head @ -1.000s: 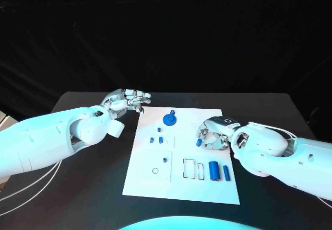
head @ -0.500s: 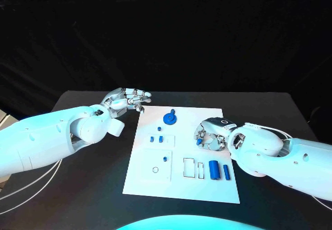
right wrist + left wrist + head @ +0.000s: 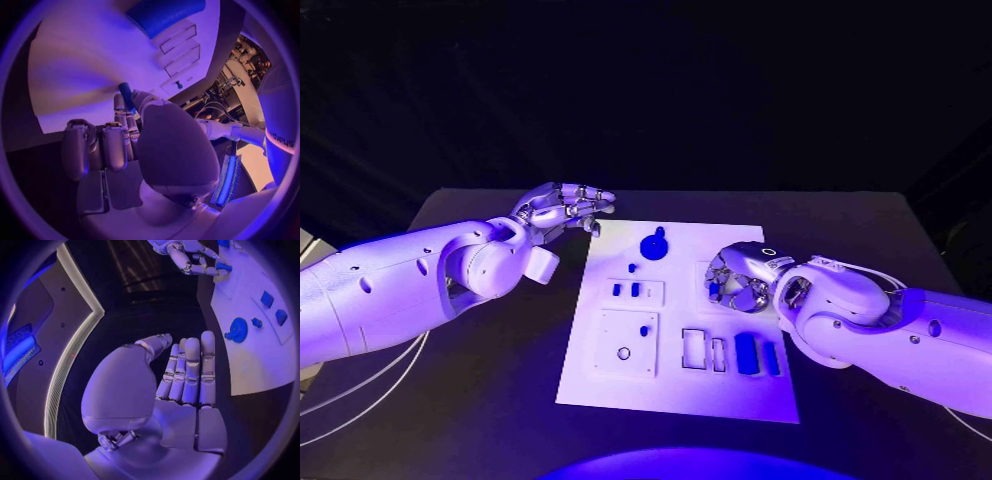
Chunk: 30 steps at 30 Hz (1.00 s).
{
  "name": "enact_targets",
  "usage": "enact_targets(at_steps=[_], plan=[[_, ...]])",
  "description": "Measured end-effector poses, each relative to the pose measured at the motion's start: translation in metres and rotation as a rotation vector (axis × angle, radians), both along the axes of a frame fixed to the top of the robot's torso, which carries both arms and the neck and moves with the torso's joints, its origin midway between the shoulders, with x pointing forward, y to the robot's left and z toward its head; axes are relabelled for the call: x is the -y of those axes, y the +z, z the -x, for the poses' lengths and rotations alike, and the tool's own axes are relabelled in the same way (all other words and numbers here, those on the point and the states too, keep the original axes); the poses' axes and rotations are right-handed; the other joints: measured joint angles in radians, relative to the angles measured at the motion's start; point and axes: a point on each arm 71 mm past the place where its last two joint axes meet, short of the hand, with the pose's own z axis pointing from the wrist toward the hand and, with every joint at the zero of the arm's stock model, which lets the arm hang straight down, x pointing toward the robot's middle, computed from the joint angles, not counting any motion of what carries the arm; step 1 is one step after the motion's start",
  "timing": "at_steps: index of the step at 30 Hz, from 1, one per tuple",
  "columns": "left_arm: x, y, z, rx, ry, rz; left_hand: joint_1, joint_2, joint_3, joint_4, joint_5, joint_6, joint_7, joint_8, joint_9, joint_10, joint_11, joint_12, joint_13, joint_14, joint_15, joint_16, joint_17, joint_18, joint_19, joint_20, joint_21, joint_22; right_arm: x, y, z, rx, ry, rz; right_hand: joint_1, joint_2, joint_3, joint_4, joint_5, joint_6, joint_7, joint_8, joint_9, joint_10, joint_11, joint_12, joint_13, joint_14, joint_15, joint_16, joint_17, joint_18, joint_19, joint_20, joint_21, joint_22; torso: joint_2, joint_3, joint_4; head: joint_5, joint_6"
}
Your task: Assemble the parts on the task board
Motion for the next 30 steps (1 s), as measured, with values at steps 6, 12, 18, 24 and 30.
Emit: enact_targets(at_steps=[6,12,18,24,30], plan=[[0.000,0.000,0.000,-0.001,0.000,0.000,0.000,0.000,0.000,0.000,0.000,0.000,0.000,0.000,0.000,0.000,0.000,0.000,0.000,0.000,0.000,0.000,0.000,0.000,0.000,0.000,0.000,-0.001,0.000,0.001,0.001,0.012,-0.006,-0.015,0.002,0.007,0.051,-0.027,-0.016,0.011,-0.008,0.031,0.017,0.014,0.008,-0.004,0.015,0.001,-0.009,0.000,-0.001,0.000,0.000,-0.011,0.007,0.000,0.000,-0.0004,0.0000,-0.001,0.000],[0.000,0.000,0.000,-0.002,0.000,-0.001,0.004,0.004,0.000,0.000,0.000,0.000,0.000,0.000,0.000,0.000,0.000,0.000,0.000,0.000,0.000,0.000,0.000,0.000,0.000,0.000,0.000,-0.001,0.003,0.003,0.004,0.022,-0.012,-0.032,0.004,0.009,0.073,-0.041,-0.019,0.008,-0.012,0.037,0.017,0.019,0.012,-0.006,0.029,0.001,-0.009,0.000,-0.003,0.000,-0.001,-0.012,0.012,0.000,-0.001,-0.0009,0.0000,-0.002,0.001],[0.000,0.000,-0.001,-0.002,0.001,-0.001,0.004,0.004,0.000,0.000,0.000,0.000,0.000,0.000,0.000,0.000,0.000,0.000,0.000,0.000,0.000,0.000,-0.001,0.000,0.000,0.000,0.000,-0.001,0.003,0.013,0.008,0.035,-0.016,-0.071,0.014,0.021,0.087,-0.053,-0.021,0.010,-0.018,0.037,0.018,0.034,0.001,-0.006,0.026,0.001,-0.008,0.000,-0.004,0.000,-0.001,-0.012,0.012,0.000,-0.003,-0.0016,0.0000,-0.001,0.002],[0.001,-0.001,-0.001,-0.002,0.000,-0.001,0.004,0.004,0.000,0.000,0.000,0.000,0.000,0.000,0.000,0.000,0.000,0.000,0.000,0.000,0.000,0.000,-0.001,0.000,0.000,0.000,0.000,-0.001,-0.003,0.023,0.015,0.039,-0.003,-0.123,0.014,0.021,0.092,-0.055,-0.022,0.010,-0.018,0.037,0.018,0.037,0.001,-0.006,0.025,0.001,-0.008,0.000,-0.004,0.000,-0.001,-0.012,0.012,0.000,-0.005,-0.0023,-0.0006,0.003,0.003],[0.002,-0.001,-0.001,-0.004,-0.002,0.000,0.001,0.007,0.000,0.000,0.000,0.000,0.000,0.000,0.000,0.000,0.000,0.000,0.000,0.000,0.000,0.000,-0.001,0.000,0.000,0.000,0.000,-0.002,-0.027,0.027,0.026,0.021,0.050,-0.190,0.014,0.021,0.102,-0.065,-0.019,0.009,-0.016,0.037,0.018,0.039,0.000,-0.010,0.027,0.001,-0.008,0.000,-0.004,0.000,0.002,-0.016,0.012,0.000,-0.005,-0.0016,-0.0012,0.009,0.007]])
